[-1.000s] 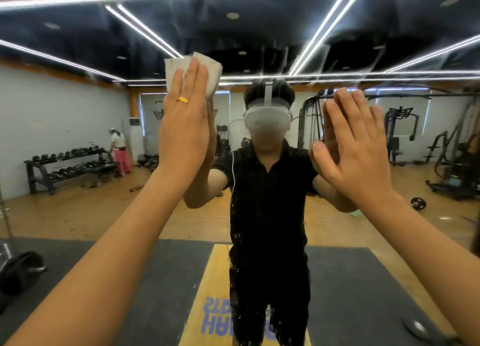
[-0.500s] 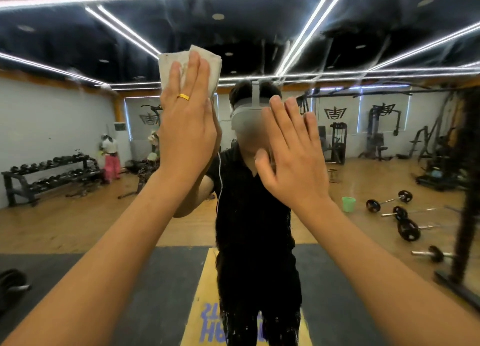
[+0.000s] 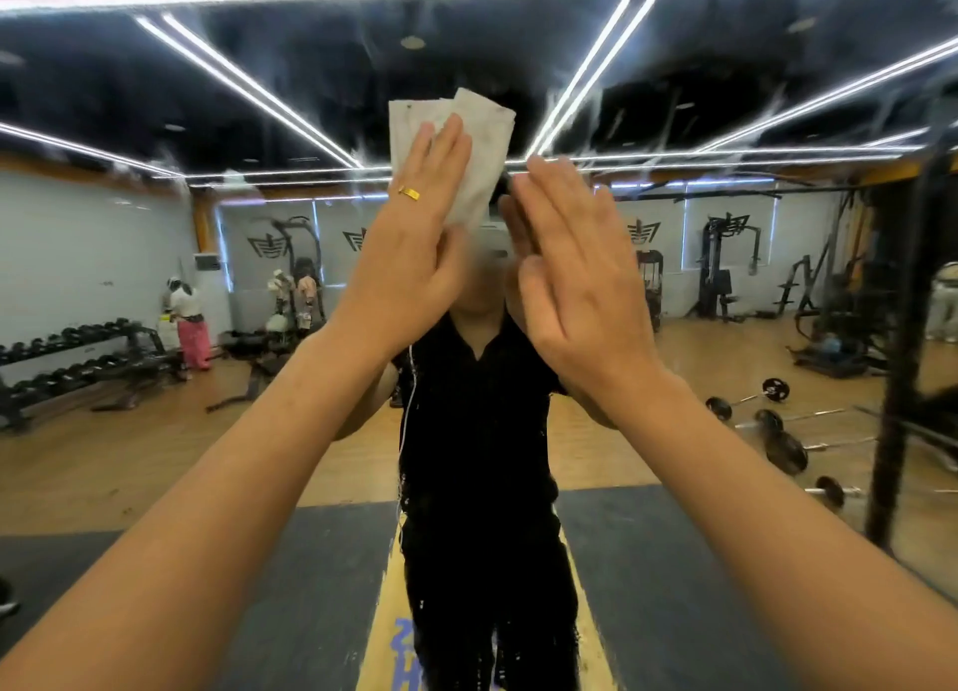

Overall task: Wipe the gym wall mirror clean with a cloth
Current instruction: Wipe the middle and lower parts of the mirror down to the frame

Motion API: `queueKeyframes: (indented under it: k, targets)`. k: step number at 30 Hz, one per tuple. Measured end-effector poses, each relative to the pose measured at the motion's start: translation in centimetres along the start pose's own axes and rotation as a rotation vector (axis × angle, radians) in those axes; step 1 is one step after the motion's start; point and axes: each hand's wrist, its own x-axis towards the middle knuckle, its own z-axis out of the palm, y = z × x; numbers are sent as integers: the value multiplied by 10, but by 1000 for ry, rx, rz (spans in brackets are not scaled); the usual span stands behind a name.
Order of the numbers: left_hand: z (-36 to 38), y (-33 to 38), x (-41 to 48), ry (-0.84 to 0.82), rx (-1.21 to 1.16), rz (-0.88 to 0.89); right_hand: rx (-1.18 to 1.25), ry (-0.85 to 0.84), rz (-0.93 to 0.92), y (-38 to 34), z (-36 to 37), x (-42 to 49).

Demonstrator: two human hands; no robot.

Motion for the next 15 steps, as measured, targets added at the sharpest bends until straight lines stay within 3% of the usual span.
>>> queueKeyframes:
  k: [3,6,8,11,15]
  targets:
    - [-9,-8,-5,52,-54,24,18,-116,-84,-13,14,35]
    - [-13,-13,-35,196,-32,-119,-54,-126,-87,-11,27,44]
    - [-6,-17,-60,209,138,-201,-60,-51,-64,-14,33,44]
    - [10,-27,-82,155,465,-117,-135,56,-57,-27,44,53]
    - [15,-30,-86,168,534,-133,-259,83,-27,-37,64,58]
